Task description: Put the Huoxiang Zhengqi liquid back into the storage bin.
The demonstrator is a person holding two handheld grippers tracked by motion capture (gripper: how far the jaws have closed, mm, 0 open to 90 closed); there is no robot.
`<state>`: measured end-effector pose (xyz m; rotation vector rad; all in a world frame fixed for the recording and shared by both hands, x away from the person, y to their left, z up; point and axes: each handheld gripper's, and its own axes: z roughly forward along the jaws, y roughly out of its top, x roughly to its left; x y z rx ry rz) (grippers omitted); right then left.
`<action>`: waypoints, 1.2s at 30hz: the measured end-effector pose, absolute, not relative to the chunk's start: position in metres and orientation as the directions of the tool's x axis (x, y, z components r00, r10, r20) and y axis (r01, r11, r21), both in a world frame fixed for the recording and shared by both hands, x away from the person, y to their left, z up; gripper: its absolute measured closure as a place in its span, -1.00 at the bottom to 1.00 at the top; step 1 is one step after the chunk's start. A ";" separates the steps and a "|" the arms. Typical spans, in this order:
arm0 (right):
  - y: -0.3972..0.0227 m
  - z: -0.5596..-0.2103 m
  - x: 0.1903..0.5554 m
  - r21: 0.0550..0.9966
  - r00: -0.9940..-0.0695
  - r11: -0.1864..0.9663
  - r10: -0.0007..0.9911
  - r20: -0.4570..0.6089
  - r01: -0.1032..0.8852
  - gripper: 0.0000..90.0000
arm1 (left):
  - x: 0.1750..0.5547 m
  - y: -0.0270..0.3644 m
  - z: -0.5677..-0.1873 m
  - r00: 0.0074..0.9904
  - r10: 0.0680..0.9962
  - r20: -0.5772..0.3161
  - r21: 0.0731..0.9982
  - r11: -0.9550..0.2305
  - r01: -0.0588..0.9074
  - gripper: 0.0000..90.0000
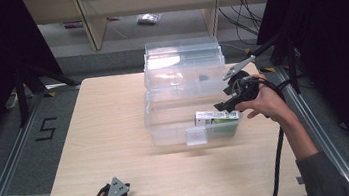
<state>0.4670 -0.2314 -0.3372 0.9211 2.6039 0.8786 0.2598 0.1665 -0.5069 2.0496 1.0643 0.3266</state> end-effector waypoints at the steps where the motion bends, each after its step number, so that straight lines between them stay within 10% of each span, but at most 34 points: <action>1: -0.234 -0.340 0.467 0.632 -0.777 0.621 0.628 -0.047 0.463 -0.38 | 0.260 0.166 -0.507 0.614 0.779 -0.123 0.743 -0.338 0.578 -0.66; 36: -0.244 -0.350 0.431 0.682 -0.728 0.532 0.685 0.001 0.502 -0.50 | 0.260 0.166 -0.507 0.614 0.779 -0.127 0.745 -0.333 0.577 -0.66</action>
